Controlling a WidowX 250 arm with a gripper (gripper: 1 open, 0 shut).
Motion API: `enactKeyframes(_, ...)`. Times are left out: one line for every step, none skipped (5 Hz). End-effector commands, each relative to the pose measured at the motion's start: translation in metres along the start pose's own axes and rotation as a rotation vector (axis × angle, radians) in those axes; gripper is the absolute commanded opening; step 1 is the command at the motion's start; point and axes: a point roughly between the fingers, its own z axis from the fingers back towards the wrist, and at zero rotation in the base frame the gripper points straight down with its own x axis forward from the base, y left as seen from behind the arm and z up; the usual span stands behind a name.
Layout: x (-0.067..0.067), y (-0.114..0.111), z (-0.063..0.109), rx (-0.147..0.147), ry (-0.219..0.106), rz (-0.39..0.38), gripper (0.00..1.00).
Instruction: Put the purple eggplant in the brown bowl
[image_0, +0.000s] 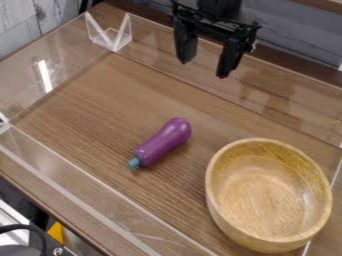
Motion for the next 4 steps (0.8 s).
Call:
enactKeyframes(0.0026, 0.0045, 0.0176, 0.005, -0.066, 0.005, 1.00)
enactKeyframes(0.0014, 0.0056, 0.0175, 0.004, -0.066, 0.005, 1.00)
enactKeyframes(0.0001, 0.0065, 0.0173, 0.002, -0.066, 0.006, 1.00)
enactKeyframes(-0.0014, 0.0073, 0.0174, -0.001, -0.068, 0.006, 1.00)
